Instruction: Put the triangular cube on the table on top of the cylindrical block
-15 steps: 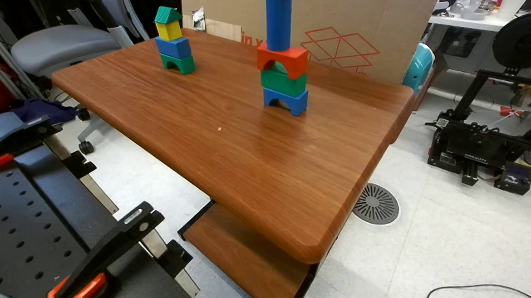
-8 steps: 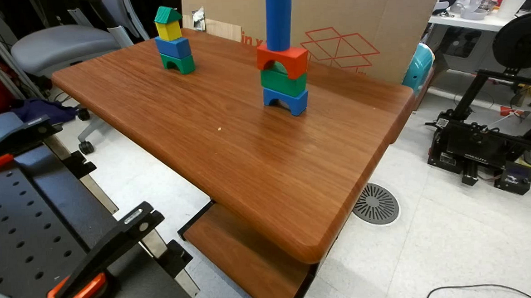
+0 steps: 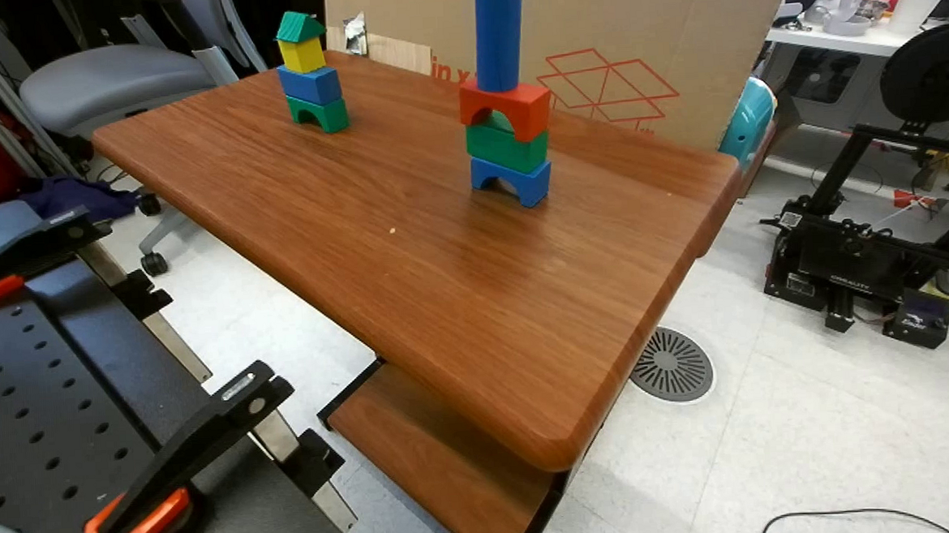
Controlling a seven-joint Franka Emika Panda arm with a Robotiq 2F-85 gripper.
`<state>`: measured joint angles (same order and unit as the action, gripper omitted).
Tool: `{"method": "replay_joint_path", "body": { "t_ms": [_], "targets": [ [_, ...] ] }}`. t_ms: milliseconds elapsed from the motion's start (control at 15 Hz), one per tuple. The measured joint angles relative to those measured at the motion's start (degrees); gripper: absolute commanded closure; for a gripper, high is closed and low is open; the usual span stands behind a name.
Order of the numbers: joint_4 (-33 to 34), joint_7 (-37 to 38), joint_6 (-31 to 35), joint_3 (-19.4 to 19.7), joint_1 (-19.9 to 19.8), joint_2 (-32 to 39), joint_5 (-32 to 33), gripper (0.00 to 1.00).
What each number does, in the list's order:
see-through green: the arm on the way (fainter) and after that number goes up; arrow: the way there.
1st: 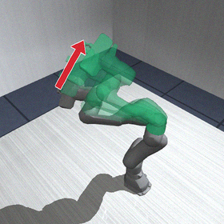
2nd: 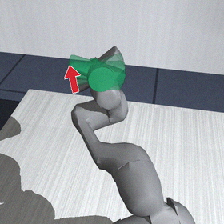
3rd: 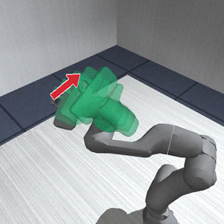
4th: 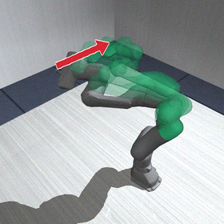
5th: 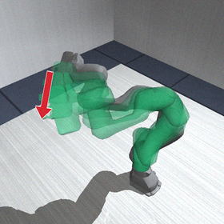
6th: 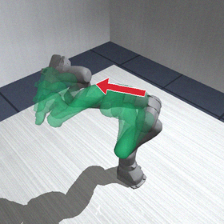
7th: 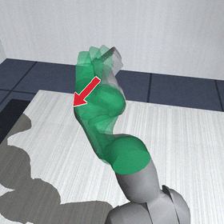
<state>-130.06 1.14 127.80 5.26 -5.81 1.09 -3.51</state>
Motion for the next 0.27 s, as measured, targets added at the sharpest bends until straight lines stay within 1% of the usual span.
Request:
{"method": "replay_joint_path", "body": {
  "t_ms": [133, 267],
  "targets": [
    [-2.17, 0.0, 0.6, 0.0, 0.0, -1.56, 0.06, 0.0],
    [-2.47, 0.0, 0.68, 0.0, 0.0, -1.78, 0.07, 0.0]
  ]
}}
